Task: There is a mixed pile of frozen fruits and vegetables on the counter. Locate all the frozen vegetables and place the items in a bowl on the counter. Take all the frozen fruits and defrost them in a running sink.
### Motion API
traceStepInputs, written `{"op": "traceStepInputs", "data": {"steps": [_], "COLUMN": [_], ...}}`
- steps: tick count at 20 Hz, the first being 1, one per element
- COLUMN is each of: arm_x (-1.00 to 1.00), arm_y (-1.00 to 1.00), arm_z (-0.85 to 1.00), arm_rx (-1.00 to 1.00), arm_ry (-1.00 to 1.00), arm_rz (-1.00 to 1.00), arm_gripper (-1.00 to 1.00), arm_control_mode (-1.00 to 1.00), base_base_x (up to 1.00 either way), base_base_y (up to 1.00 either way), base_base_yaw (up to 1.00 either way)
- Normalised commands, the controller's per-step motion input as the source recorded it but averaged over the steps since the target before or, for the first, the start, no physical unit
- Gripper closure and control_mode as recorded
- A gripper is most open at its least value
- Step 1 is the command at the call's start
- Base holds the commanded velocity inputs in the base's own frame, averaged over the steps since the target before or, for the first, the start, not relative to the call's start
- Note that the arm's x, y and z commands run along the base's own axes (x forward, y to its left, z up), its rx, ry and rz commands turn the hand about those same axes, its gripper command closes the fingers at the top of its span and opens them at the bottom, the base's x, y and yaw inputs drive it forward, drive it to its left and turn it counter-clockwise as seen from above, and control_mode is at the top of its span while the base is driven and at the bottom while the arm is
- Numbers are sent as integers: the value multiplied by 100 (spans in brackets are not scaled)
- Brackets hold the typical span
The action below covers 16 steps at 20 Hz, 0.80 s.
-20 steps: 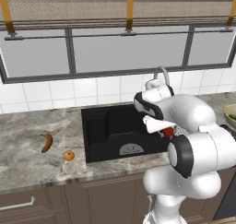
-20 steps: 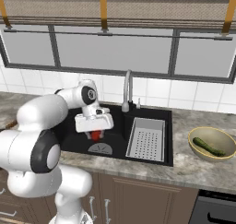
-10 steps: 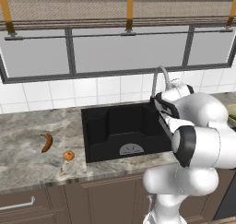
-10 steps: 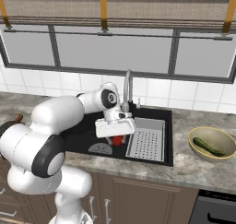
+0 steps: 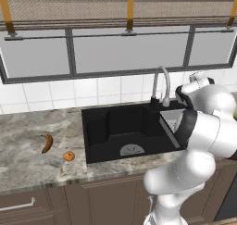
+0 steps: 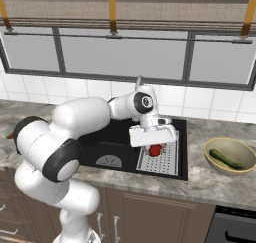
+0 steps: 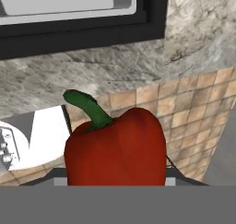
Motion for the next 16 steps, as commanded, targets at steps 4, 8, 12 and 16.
{"op": "traceStepInputs", "data": {"steps": [4,8,12,16], "arm_x": [24,21,0,3], "arm_y": [-69,-57,-46,-64], "arm_z": [44,33,29,14], "arm_rx": [1,11,23,30], "arm_ry": [0,-2,-6,-6], "arm_rz": [0,0,0,2], "arm_gripper": [100,100,100,100], "arm_control_mode": [-100,-100,-100,-100], "base_base_x": [0,0,0,0], "base_base_y": [0,0,0,0], "base_base_yaw": [0,0,0,0]}}
